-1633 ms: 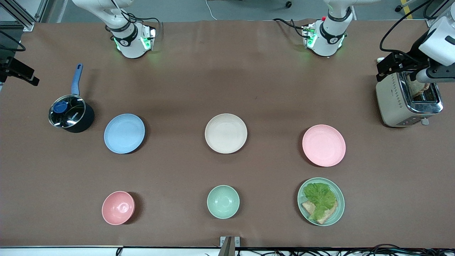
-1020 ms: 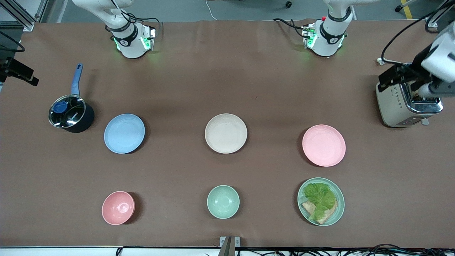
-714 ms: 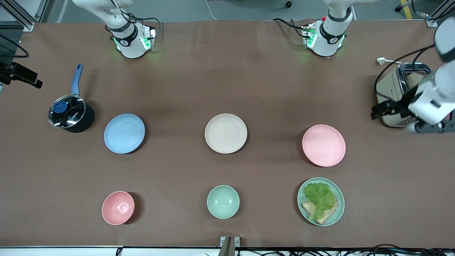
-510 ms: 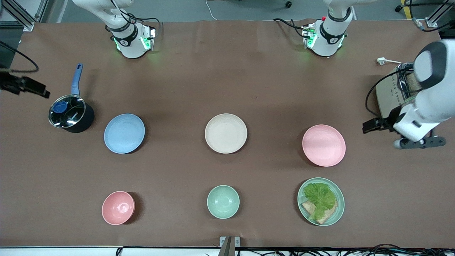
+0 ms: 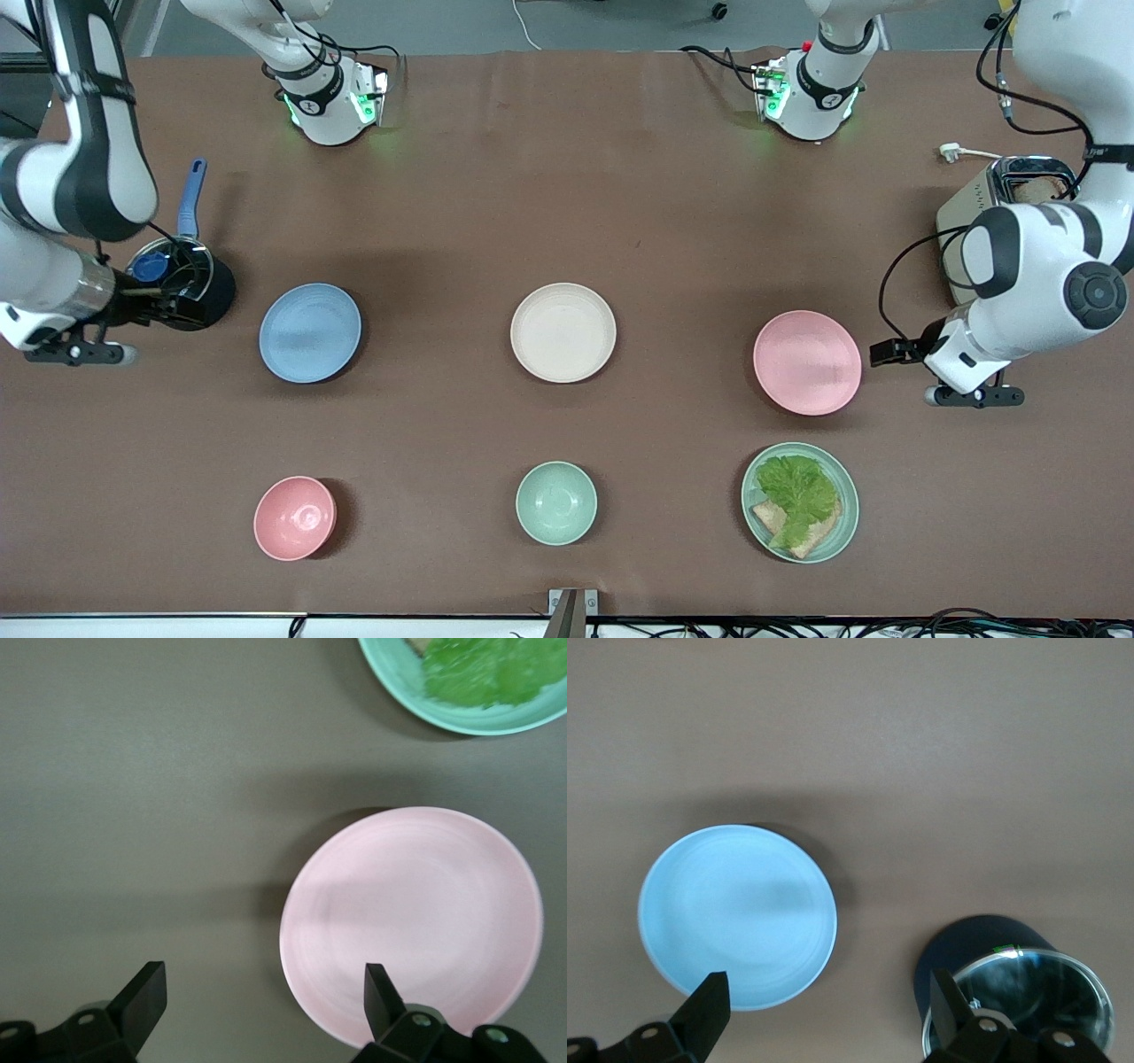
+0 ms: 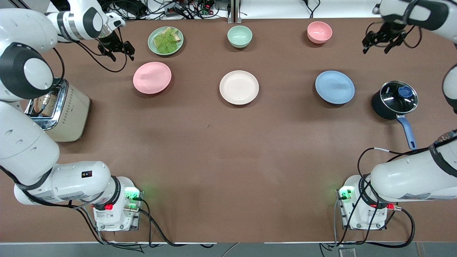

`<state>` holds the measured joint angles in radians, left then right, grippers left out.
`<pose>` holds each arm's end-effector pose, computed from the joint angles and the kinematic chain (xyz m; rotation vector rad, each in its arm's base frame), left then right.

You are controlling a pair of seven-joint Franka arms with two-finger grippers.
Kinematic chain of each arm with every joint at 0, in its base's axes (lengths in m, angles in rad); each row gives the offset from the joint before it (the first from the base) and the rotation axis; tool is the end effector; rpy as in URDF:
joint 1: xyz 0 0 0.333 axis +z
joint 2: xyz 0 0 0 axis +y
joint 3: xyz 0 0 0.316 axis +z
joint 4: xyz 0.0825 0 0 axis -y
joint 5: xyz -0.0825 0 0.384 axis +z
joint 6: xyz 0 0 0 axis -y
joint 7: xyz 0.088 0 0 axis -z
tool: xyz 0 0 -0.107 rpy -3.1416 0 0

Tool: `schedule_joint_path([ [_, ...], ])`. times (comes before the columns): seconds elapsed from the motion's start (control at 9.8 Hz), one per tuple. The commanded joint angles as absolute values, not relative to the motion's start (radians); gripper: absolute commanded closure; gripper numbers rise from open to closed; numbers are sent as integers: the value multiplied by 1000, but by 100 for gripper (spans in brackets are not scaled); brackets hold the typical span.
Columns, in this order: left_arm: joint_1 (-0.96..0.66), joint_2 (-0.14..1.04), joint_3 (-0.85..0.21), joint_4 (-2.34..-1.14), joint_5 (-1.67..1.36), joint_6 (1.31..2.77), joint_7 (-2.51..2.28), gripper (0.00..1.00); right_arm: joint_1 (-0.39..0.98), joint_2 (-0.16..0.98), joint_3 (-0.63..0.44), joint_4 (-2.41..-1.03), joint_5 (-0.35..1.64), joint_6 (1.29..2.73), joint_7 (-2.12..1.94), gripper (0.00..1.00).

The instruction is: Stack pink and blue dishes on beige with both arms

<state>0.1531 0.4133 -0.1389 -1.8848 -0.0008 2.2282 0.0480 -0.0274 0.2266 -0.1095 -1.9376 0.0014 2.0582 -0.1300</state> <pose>0.6245 0.0134 0.2850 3.0811 -0.0363 -0.0990 0.5868 -0.0784 0.3611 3.1278 -0.0096 -0.1672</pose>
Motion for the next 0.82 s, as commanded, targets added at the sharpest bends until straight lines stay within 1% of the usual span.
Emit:
schedule_joint_path([
  [0.0,160,485,-150,-1888,0,2273,63,15,-49,280,-103,-2017,59,2191,-222,0],
  [0.1,160,509,-150,-1887,0,2278,63,22,-61,310,-106,-2040,122,2241,-315,0],
  [0.2,160,531,-152,-1884,-17,2278,63,31,-69,336,-124,-2049,176,2265,-407,0],
  [0.31,160,546,-152,-1881,-37,2278,64,36,-78,359,-132,-2066,236,2287,-484,0],
  [0.41,160,557,-152,-1878,-38,2278,64,39,-77,379,-133,-2086,311,2311,-533,0],
  [0.61,161,578,-152,-1876,-38,2278,64,40,-92,414,-135,-2111,444,2329,-683,0],
  [0.71,160,584,-152,-1876,-38,2279,67,44,-98,432,-135,-2126,510,2329,-734,0],
])
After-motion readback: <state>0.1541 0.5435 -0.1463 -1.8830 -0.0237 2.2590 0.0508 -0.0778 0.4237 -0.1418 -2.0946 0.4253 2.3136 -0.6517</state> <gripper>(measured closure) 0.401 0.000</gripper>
